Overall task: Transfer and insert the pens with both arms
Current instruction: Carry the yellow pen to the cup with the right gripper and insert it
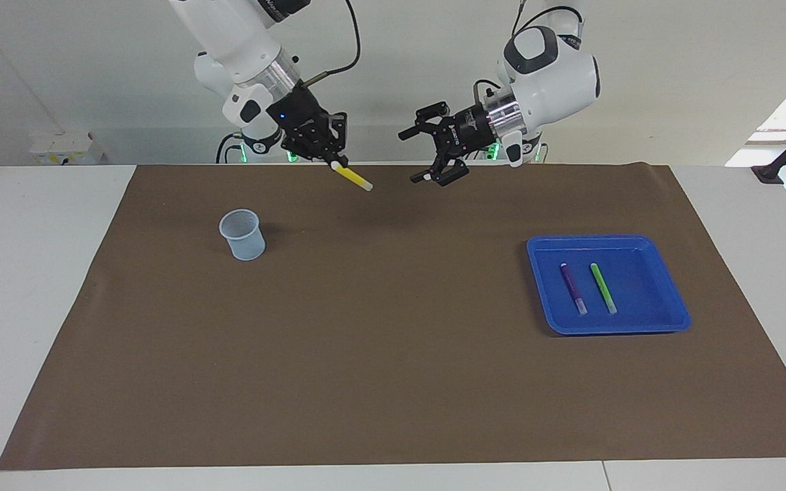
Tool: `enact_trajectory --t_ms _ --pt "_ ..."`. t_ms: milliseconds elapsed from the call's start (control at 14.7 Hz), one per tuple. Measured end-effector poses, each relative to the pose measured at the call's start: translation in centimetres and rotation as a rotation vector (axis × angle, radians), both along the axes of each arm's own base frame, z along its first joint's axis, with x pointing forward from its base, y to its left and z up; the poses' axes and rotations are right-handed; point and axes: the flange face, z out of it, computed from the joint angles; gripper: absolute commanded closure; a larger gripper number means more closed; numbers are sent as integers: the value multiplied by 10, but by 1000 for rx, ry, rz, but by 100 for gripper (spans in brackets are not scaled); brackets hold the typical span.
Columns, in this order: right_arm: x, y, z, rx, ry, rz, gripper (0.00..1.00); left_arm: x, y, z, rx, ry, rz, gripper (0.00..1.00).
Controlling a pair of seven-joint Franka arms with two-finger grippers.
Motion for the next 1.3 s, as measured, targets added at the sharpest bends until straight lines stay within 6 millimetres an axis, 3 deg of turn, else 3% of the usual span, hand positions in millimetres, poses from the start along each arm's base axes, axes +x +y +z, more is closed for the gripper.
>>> enact_trajectory --t_ms 205,409,546,887,1296 --pt "1 -38 -7 -202 -37 230 99 3 4 0 0 1 10 0" --pt "-1 -55 -11 -398 -54 441 98 13 20 0 -1 2 44 0" --pt "-4 -68 -18 -442 -36 485 98 18 29 -1 0 2 63 0" --pt "-22 -109 -74 -465 -17 519 97 23 52 -10 92 -45 -38 0" --pt "-32 -120 -126 -472 -17 504 95 20 114 -38 378 -224 -434 0"
